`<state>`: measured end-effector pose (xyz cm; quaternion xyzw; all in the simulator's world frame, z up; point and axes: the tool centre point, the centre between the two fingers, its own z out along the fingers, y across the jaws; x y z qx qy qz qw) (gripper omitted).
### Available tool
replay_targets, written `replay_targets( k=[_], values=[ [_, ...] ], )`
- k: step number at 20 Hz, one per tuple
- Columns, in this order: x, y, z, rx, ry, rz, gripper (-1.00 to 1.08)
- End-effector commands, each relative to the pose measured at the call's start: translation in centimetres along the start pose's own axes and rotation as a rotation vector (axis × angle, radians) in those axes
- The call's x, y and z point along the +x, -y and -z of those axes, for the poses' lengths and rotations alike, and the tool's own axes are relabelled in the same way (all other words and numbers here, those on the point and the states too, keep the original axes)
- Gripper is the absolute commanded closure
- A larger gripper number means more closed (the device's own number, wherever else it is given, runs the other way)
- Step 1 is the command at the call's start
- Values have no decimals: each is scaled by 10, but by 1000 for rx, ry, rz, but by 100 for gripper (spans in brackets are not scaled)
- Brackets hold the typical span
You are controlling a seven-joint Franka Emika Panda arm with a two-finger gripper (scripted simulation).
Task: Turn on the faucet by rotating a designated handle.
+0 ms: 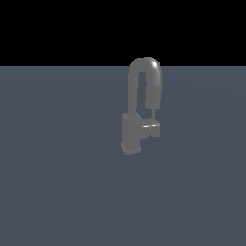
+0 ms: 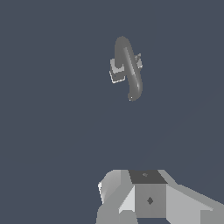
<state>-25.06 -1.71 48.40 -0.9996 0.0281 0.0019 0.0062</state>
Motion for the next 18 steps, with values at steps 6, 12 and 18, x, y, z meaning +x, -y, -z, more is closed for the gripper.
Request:
replay_targets(
  k=[6, 12, 18],
  values=[
    [3, 0, 0, 6, 9, -6, 108],
    [16, 0, -2, 30, 41, -32, 108],
    [37, -2, -7, 71, 100, -76, 108]
  ],
)
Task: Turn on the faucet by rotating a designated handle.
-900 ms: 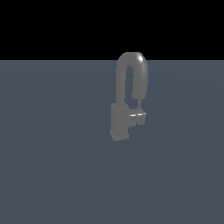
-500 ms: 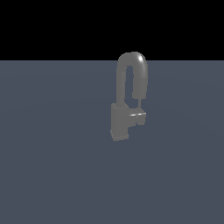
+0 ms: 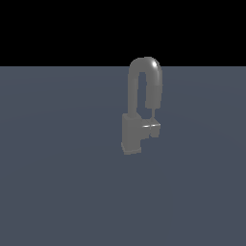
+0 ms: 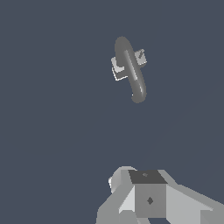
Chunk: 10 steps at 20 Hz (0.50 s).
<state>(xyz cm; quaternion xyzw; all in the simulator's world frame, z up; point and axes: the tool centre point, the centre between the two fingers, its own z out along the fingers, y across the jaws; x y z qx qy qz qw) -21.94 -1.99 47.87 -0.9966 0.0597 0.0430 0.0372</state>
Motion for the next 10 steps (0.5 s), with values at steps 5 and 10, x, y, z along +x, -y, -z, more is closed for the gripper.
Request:
replay_targets(
  k=[5, 10],
  values=[
    [32, -1, -5, 61, 85, -65, 108],
    [59, -4, -12, 114, 159, -121, 108]
  ],
)
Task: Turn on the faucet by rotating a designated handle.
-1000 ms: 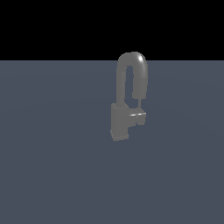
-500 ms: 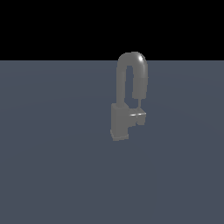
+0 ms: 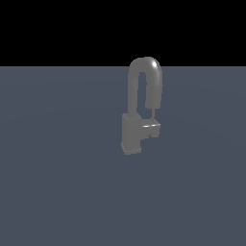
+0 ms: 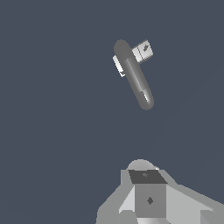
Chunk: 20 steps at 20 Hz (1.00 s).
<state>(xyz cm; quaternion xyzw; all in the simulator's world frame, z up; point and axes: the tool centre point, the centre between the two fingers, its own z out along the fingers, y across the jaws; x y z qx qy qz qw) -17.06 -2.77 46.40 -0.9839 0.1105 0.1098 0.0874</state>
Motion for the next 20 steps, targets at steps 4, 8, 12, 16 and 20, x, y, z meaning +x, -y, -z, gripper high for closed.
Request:
replay_targets(
  k=[4, 8, 12, 16, 20],
  values=[
    [31, -1, -5, 60, 83, -63, 108],
    [54, -3, -10, 104, 144, -109, 108],
    [76, -6, -17, 149, 207, -155, 108],
    [97, -9, -26, 195, 270, -202, 108],
    [119, -13, -36, 242, 334, -249, 108]
  ],
)
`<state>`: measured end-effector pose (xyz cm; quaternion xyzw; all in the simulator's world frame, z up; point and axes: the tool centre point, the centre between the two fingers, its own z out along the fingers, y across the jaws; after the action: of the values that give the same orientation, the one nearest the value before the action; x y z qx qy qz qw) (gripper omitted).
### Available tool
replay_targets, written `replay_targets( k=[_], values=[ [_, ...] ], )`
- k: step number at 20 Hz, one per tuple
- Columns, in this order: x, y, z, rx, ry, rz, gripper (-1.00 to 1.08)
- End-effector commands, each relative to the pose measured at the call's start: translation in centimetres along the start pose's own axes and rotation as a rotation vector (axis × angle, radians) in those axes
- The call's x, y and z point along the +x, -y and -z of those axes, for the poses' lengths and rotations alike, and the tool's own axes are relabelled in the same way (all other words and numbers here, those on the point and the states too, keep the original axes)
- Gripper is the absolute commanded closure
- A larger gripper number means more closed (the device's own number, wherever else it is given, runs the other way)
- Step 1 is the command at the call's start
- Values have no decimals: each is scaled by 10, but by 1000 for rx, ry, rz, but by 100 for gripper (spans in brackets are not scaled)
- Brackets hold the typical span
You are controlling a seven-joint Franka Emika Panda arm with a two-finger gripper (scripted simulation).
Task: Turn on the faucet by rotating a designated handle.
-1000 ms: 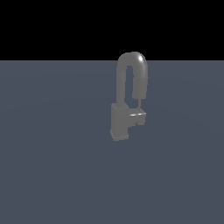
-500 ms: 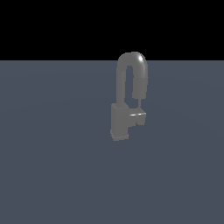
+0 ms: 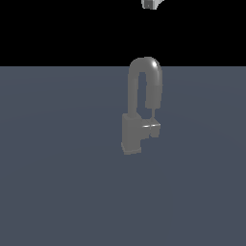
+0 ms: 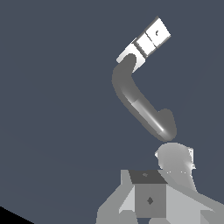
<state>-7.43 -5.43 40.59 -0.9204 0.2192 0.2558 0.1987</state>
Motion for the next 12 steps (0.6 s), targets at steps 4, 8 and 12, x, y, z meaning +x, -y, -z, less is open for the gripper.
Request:
replay_targets(
  k=[4, 8, 12],
  values=[
    [33, -1, -5, 66, 91, -66, 108],
    [57, -4, -11, 115, 158, -115, 108],
    [81, -7, -19, 166, 228, -165, 108]
  ],
)
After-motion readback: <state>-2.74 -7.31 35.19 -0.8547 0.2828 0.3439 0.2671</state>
